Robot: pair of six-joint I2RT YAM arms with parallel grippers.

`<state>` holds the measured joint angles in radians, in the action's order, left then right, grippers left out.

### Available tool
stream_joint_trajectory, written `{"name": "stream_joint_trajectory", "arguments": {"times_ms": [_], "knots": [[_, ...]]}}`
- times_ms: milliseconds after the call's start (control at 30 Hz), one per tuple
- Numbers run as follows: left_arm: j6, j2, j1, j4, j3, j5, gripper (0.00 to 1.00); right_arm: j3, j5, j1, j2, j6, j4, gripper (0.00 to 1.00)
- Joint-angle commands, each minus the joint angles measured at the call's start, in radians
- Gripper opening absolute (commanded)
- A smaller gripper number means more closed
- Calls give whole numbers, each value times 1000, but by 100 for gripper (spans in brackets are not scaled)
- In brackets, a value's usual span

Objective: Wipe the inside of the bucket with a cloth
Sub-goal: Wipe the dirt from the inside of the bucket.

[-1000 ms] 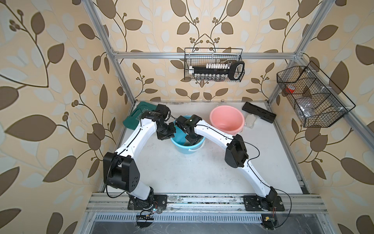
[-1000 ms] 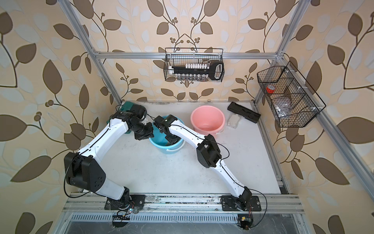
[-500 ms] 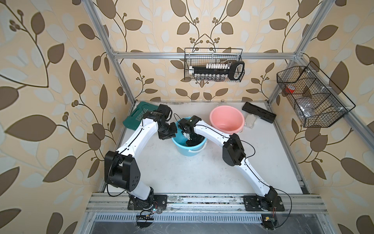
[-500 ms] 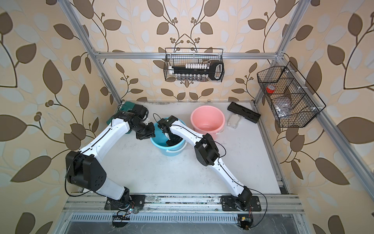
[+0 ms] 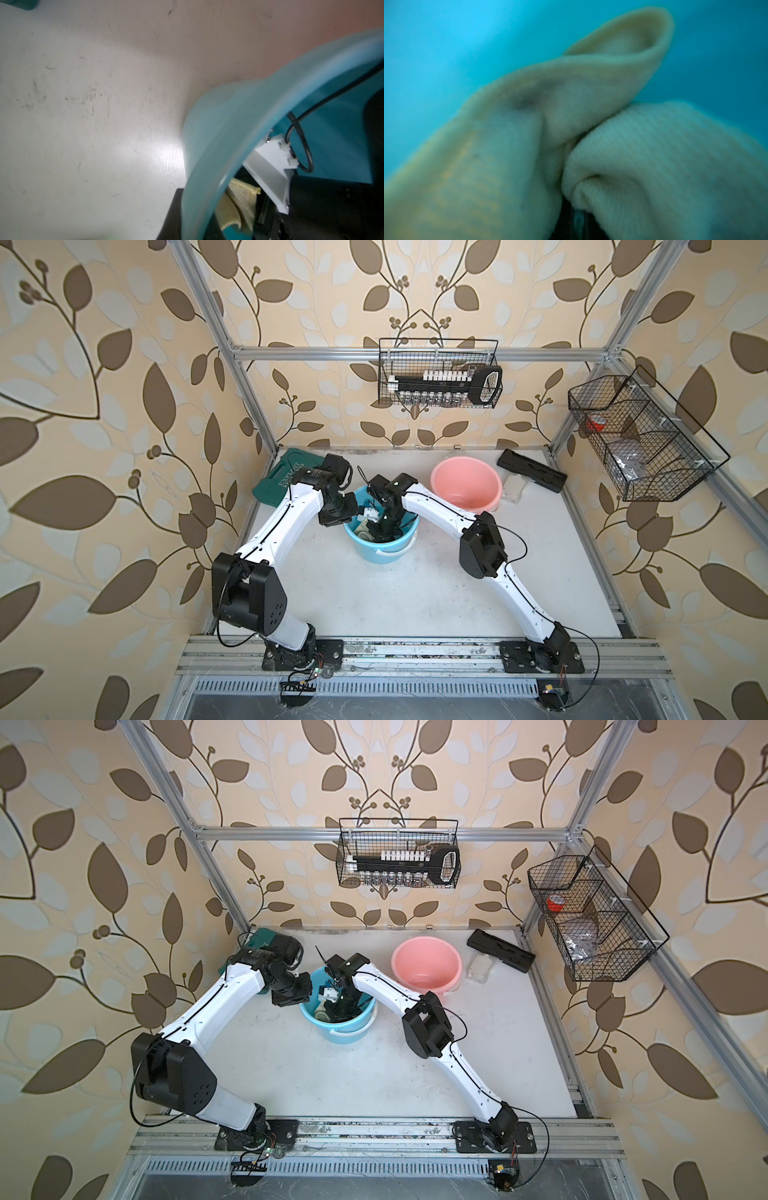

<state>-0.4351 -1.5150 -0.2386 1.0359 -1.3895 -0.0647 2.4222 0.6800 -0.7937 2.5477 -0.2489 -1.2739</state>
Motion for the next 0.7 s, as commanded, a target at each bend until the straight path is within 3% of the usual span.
{"name": "stream_joint_trajectory", "arguments": {"times_ms": [0, 167, 367, 500, 667], "knots": [[-14, 64, -24, -166, -3, 145, 0, 2, 236, -32, -89, -134, 129, 0], [-10, 118, -39, -216, 23, 155, 0, -9, 249, -34, -122, -229, 233, 0], [-8, 131, -48, -244, 54, 158, 0, -56, 190, -59, -133, -191, 190, 0], [2, 136, -48, -251, 62, 192, 0, -73, 15, -71, -144, -106, 37, 0], [19, 139, -49, -251, 53, 226, 0, -107, -294, -78, -184, -22, -155, 0]]}}
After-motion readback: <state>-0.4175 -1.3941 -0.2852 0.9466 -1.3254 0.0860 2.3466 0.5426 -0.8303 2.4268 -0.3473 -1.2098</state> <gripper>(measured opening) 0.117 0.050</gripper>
